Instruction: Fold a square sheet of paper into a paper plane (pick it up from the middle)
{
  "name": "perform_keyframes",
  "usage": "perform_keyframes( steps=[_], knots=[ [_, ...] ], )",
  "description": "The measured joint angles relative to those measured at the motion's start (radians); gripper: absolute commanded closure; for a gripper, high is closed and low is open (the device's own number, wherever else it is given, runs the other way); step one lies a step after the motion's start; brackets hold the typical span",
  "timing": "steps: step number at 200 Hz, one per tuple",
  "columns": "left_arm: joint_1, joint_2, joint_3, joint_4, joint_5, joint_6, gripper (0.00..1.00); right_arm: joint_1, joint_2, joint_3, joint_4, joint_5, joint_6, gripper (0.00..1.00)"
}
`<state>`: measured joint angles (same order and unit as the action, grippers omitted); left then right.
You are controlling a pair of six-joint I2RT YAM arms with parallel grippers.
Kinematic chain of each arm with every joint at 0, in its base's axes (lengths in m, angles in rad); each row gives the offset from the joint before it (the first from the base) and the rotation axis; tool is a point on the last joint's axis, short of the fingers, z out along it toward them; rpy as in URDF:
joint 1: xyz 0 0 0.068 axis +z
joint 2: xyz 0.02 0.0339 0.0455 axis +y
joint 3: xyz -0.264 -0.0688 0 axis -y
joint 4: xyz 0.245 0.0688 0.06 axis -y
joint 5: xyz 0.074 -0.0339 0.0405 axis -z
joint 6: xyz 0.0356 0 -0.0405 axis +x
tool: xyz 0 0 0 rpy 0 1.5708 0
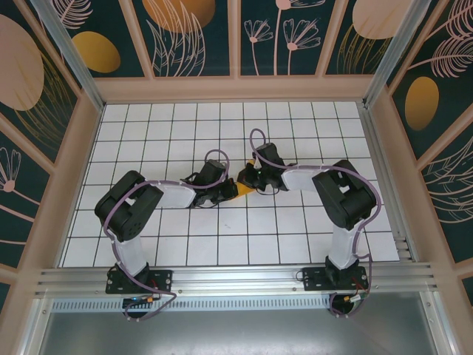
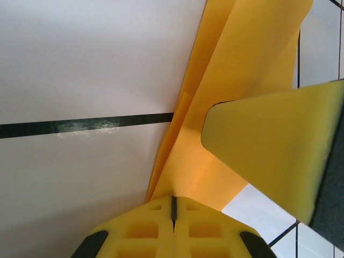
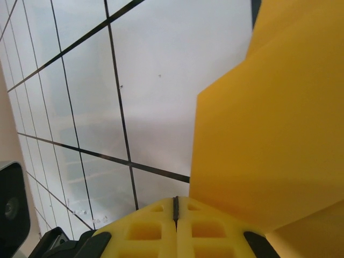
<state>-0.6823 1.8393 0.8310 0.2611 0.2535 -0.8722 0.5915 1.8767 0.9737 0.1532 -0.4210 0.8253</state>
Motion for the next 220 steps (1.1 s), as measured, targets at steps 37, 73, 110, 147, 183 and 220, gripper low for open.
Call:
perform_keyframes(
  steps=[37, 73, 110, 147, 183, 220],
  knots=[
    [0.000, -0.002, -0.011, 0.020, 0.000, -0.001, 1.00, 0.000, 0.001, -0.010, 0.000, 0.002, 0.015, 1.00],
    [0.000, -0.002, -0.015, 0.027, 0.000, -0.004, 1.00, 0.001, 0.003, -0.035, 0.001, 0.001, 0.022, 1.00],
    [0.000, -0.003, -0.017, 0.028, 0.000, -0.005, 1.00, 0.001, 0.015, -0.042, 0.008, -0.006, 0.022, 1.00],
    [0.000, -0.006, -0.021, 0.028, 0.000, -0.005, 1.00, -0.002, 0.023, -0.029, -0.003, -0.014, 0.014, 1.00],
    [0.000, -0.006, -0.024, 0.028, 0.000, -0.005, 1.00, -0.018, 0.035, -0.013, -0.023, -0.042, -0.015, 1.00],
    [0.000, -0.009, -0.039, 0.051, 0.000, -0.005, 1.00, -0.071, 0.061, 0.010, -0.026, -0.094, -0.053, 1.00]
  ],
)
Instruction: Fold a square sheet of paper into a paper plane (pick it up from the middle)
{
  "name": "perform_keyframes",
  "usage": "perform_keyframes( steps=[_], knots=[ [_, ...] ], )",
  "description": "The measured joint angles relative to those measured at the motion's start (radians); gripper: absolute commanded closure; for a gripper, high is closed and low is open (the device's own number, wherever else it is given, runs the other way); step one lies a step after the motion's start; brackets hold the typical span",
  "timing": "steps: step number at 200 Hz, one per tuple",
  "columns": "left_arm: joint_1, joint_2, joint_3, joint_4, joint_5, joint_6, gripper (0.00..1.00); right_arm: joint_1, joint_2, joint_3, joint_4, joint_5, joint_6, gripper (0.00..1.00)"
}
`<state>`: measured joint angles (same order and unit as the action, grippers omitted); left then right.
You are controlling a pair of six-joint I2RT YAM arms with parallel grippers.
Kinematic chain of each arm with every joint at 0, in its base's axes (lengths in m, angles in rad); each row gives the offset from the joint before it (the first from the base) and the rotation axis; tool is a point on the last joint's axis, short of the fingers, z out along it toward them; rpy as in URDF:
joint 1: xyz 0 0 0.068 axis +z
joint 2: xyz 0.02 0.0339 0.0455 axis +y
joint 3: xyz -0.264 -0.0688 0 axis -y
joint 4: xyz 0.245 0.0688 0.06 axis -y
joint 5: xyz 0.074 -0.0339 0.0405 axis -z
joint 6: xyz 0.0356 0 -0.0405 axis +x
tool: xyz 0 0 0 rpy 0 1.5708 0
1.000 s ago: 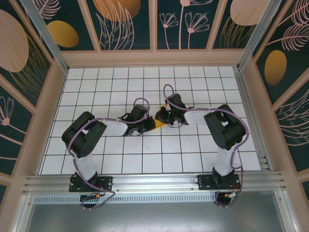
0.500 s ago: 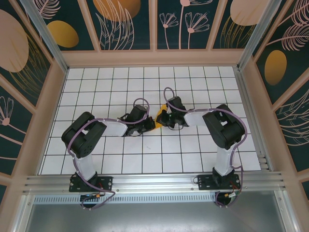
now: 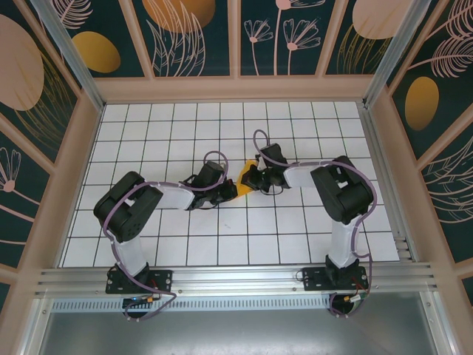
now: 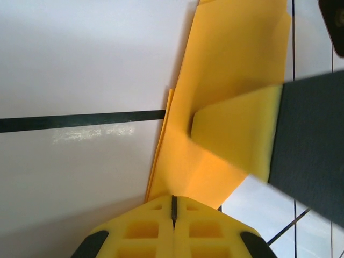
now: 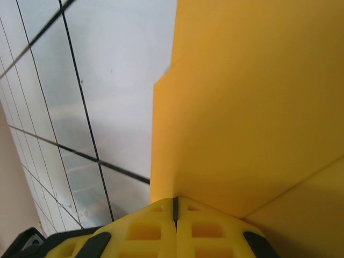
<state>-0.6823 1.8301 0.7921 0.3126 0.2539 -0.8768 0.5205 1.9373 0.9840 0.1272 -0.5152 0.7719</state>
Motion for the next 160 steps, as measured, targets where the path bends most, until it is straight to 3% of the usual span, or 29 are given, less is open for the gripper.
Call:
perform_keyframes(
  steps=[65, 160],
  knots=[
    [0.000, -0.004, -0.018, 0.026, 0.000, -0.003, 1.00, -0.130, 0.021, 0.035, -0.020, -0.005, -0.064, 1.00],
    [0.003, -0.012, -0.028, 0.031, 0.011, -0.003, 1.00, -0.233, 0.087, 0.161, -0.120, -0.023, -0.117, 0.97]
  ],
)
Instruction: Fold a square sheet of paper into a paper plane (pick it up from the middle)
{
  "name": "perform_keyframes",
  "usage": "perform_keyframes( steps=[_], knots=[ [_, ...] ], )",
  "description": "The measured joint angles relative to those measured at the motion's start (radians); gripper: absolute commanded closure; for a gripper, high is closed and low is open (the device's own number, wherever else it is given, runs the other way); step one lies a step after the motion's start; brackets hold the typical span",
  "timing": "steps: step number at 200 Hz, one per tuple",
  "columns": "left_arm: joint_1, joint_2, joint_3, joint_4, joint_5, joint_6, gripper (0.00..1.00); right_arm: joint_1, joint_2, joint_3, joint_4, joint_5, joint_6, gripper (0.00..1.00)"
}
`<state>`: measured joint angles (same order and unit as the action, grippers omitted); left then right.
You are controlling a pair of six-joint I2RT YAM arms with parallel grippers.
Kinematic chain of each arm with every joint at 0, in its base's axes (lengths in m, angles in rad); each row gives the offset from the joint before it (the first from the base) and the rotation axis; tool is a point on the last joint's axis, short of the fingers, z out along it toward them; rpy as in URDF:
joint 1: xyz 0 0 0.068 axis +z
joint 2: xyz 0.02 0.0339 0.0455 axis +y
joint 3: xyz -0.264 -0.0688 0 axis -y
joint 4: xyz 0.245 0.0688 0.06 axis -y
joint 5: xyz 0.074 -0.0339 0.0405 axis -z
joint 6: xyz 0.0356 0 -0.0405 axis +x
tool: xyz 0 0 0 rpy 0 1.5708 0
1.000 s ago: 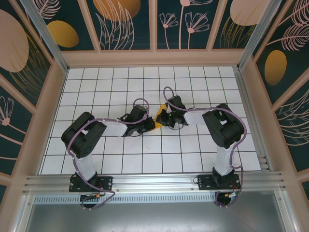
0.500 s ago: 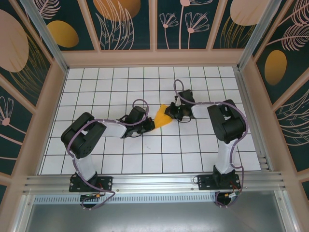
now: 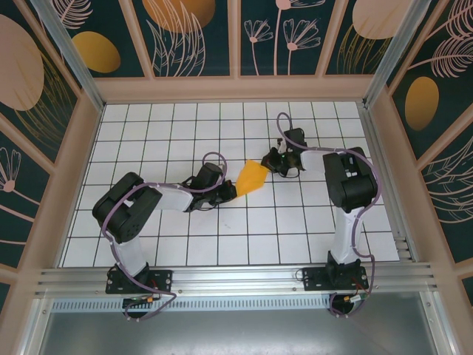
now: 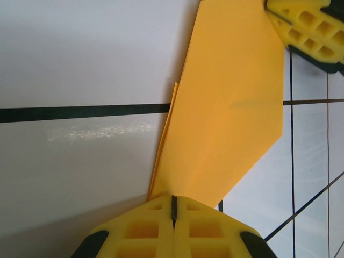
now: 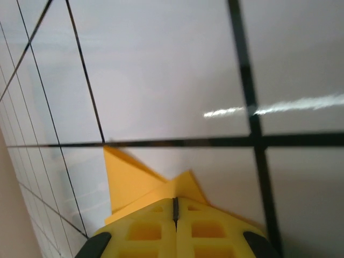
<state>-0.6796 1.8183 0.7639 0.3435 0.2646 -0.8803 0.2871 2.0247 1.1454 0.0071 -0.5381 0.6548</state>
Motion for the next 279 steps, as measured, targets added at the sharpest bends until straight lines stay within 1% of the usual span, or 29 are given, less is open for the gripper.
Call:
perform_keyframes(
  steps=[24, 49, 61, 69, 79, 95, 115, 137, 172, 206, 230, 259, 279],
  knots=[
    [0.000, -0.011, -0.001, -0.022, 0.014, 0.001, 0.99, -0.040, 0.001, 0.019, -0.008, 0.062, -0.011, 0.94],
    [0.000, -0.032, 0.000, -0.071, 0.030, 0.012, 0.86, -0.059, -0.026, 0.007, -0.011, 0.113, -0.024, 0.85],
    [0.000, -0.047, 0.003, -0.101, 0.033, 0.021, 0.77, -0.060, -0.072, -0.023, -0.013, 0.137, -0.024, 0.76],
    [0.000, -0.059, 0.009, -0.118, 0.033, 0.021, 0.74, -0.058, -0.111, -0.049, -0.013, 0.148, -0.027, 0.71],
    [0.000, -0.083, 0.020, -0.133, 0.027, 0.032, 0.69, -0.048, -0.177, -0.089, -0.013, 0.158, -0.020, 0.66],
    [0.000, -0.127, 0.040, -0.133, 0.011, 0.034, 0.59, -0.026, -0.280, -0.148, -0.011, 0.171, -0.024, 0.56],
    [0.000, -0.178, 0.058, -0.111, -0.022, 0.045, 0.52, 0.019, -0.383, -0.208, -0.003, 0.177, -0.014, 0.51],
    [0.001, -0.196, 0.067, -0.091, -0.051, 0.057, 0.46, 0.077, -0.437, -0.267, 0.013, 0.179, 0.013, 0.47],
    [0.006, -0.181, 0.067, -0.089, -0.064, 0.089, 0.46, 0.155, -0.441, -0.314, 0.019, 0.192, 0.089, 0.46],
    [0.021, -0.125, 0.073, -0.085, -0.035, 0.131, 0.48, 0.174, -0.415, -0.315, 0.057, 0.206, 0.159, 0.46],
    [0.035, -0.051, 0.098, -0.086, 0.017, 0.169, 0.51, 0.174, -0.387, -0.315, 0.069, 0.209, 0.183, 0.46],
    [0.050, 0.009, 0.129, -0.087, 0.081, 0.208, 0.61, 0.174, -0.381, -0.315, 0.071, 0.219, 0.195, 0.46],
    [0.058, 0.034, 0.147, -0.086, 0.119, 0.225, 0.66, 0.174, -0.381, -0.315, 0.072, 0.225, 0.198, 0.46]
  ],
)
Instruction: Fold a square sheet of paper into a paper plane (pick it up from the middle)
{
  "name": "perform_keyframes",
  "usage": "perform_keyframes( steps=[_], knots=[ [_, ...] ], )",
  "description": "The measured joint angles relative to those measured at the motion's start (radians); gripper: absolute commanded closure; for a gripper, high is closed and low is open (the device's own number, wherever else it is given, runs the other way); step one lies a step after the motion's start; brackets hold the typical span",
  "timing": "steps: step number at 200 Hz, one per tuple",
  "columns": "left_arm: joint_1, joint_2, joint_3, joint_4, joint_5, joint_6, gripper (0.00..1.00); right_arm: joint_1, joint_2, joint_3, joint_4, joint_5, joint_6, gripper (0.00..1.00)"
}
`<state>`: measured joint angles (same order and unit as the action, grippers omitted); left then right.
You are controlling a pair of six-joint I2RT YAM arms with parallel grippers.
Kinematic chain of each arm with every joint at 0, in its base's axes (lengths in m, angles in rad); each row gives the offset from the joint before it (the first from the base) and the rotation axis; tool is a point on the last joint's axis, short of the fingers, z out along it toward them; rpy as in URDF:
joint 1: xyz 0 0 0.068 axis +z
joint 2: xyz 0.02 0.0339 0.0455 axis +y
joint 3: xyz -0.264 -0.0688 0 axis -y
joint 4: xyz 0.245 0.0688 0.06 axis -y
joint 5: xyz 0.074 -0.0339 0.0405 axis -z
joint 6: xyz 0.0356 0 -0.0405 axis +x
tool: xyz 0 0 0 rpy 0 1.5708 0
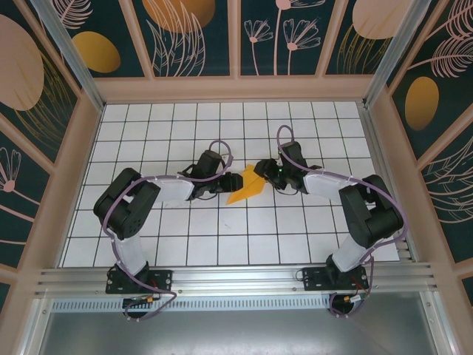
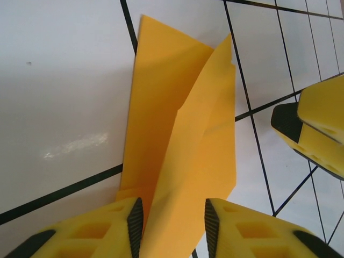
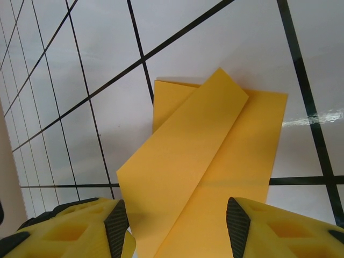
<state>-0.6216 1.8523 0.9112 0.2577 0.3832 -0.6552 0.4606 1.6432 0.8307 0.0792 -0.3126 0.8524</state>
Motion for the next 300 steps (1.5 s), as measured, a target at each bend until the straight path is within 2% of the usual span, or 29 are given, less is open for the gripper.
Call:
perform_keyframes(
  steps=[51, 99, 115, 159, 214, 244, 300],
  knots=[
    [0.008, 0.032, 0.017, -0.001, 0.045, 0.017, 0.73, -0.007, -0.001, 0.000, 0.000, 0.002, 0.000, 0.45],
    [0.014, 0.041, 0.021, -0.001, 0.066, 0.031, 0.93, -0.018, -0.035, -0.034, 0.031, 0.001, 0.001, 0.43],
    [0.014, 0.039, 0.024, 0.000, 0.079, 0.022, 0.97, -0.021, -0.061, -0.063, 0.062, -0.006, 0.005, 0.42],
    [0.020, -0.031, 0.023, 0.056, 0.124, -0.047, 0.98, -0.043, -0.144, -0.153, 0.189, -0.065, 0.036, 0.34],
    [0.046, -0.166, -0.002, 0.255, 0.177, -0.210, 0.97, -0.071, -0.249, -0.192, 0.349, -0.154, 0.090, 0.36],
    [0.046, -0.176, -0.005, 0.314, 0.214, -0.272, 0.96, -0.076, -0.271, -0.192, 0.416, -0.198, 0.105, 0.39],
    [0.046, -0.176, -0.027, 0.345, 0.266, -0.327, 0.95, -0.082, -0.270, -0.192, 0.472, -0.257, 0.124, 0.56]
  ],
)
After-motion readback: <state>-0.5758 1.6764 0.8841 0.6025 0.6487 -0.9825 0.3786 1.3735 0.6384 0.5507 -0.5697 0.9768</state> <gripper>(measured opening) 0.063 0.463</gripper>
